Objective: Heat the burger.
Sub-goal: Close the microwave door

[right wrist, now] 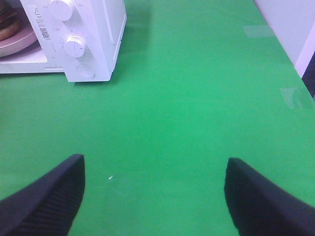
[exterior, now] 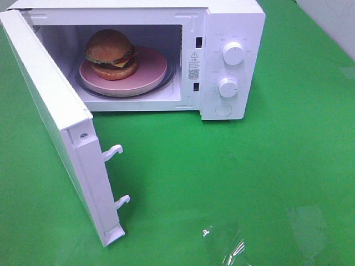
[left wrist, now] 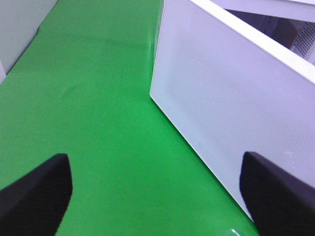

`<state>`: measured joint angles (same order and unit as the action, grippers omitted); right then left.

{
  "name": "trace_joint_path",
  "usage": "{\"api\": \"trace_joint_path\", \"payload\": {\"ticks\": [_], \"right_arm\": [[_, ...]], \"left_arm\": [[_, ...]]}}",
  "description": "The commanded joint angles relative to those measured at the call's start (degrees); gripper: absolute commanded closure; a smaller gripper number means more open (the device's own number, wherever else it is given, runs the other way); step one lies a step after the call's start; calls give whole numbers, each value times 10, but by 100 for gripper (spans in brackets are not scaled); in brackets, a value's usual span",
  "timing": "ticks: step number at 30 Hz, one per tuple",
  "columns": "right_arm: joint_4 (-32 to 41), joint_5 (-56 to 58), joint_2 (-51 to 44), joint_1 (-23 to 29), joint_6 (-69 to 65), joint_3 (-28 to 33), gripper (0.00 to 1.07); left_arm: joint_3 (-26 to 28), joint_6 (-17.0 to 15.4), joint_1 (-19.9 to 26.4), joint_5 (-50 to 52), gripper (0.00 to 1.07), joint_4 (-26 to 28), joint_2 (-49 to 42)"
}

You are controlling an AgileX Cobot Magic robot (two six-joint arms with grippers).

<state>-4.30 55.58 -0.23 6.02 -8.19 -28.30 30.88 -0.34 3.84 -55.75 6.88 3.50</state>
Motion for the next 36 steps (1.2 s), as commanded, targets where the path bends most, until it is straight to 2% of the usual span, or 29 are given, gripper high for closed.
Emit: {"api": "trace_joint_path", "payload": {"ticks": [1, 2, 3, 4, 5, 6, 7, 8, 11, 13, 16, 17, 18, 19, 20, 22, 25, 27, 32, 34, 36], "right_arm": [[1, -5, -15, -5, -5, 1, 32], [1, -5, -15, -5, -5, 1, 32], [1, -5, -15, -5, -5, 1, 32], [1, -5, -15, -5, -5, 1, 32], [1, -5, -15, -5, -5, 1, 32], [1, -5, -15, -5, -5, 1, 32], [1, -5, -15, -5, -5, 1, 32], [1, -5, -15, -5, -5, 1, 32], [1, -5, -15, -5, -5, 1, 32], [1, -5, -15, -5, -5, 1, 32], [1, -5, -15, -5, -5, 1, 32], [1, -5, -15, -5, -5, 1, 32], [1, -5, -15, -5, -5, 1, 32], [1, -5, -15, -5, -5, 1, 32], [1, -5, -15, -5, -5, 1, 32], [1, -5, -15, -5, -5, 1, 32], [1, -5, -15, -5, -5, 1, 32], [1, -5, -15, -5, -5, 1, 32], [1, -5, -15, -5, -5, 1, 32], [1, -5, -15, -5, -5, 1, 32], [1, -5, -15, -5, -5, 1, 32]], "left_arm": [[4, -3, 2, 50, 50, -3, 42], [4, -3, 2, 50, 50, -3, 42], [2, -3, 2, 78, 68, -6, 64], [2, -3, 2, 78, 68, -6, 64], [2, -3, 2, 106, 87, -10, 89], [2, -3, 2, 119, 97, -15, 103], [2, -3, 2, 119, 97, -15, 103], [-1, -1, 2, 146, 107, -22, 130], [-9, -1, 2, 183, 107, -24, 158], [-42, -1, 2, 284, 107, -22, 195], [-53, -1, 2, 320, 107, -19, 204], [-77, -1, 2, 396, 107, -10, 219], [-77, -1, 2, 396, 107, -10, 219], [-105, -1, 2, 468, 107, -5, 233], [-105, -1, 2, 468, 107, -5, 233], [-156, -3, 2, 602, 107, -5, 267], [-165, -3, 2, 625, 107, -5, 277], [-194, -3, 2, 712, 107, -7, 328], [-197, -6, 2, 744, 107, -21, 368], [-197, -15, 2, 787, 107, -56, 434], [-197, -25, 2, 795, 107, -69, 447]]}}
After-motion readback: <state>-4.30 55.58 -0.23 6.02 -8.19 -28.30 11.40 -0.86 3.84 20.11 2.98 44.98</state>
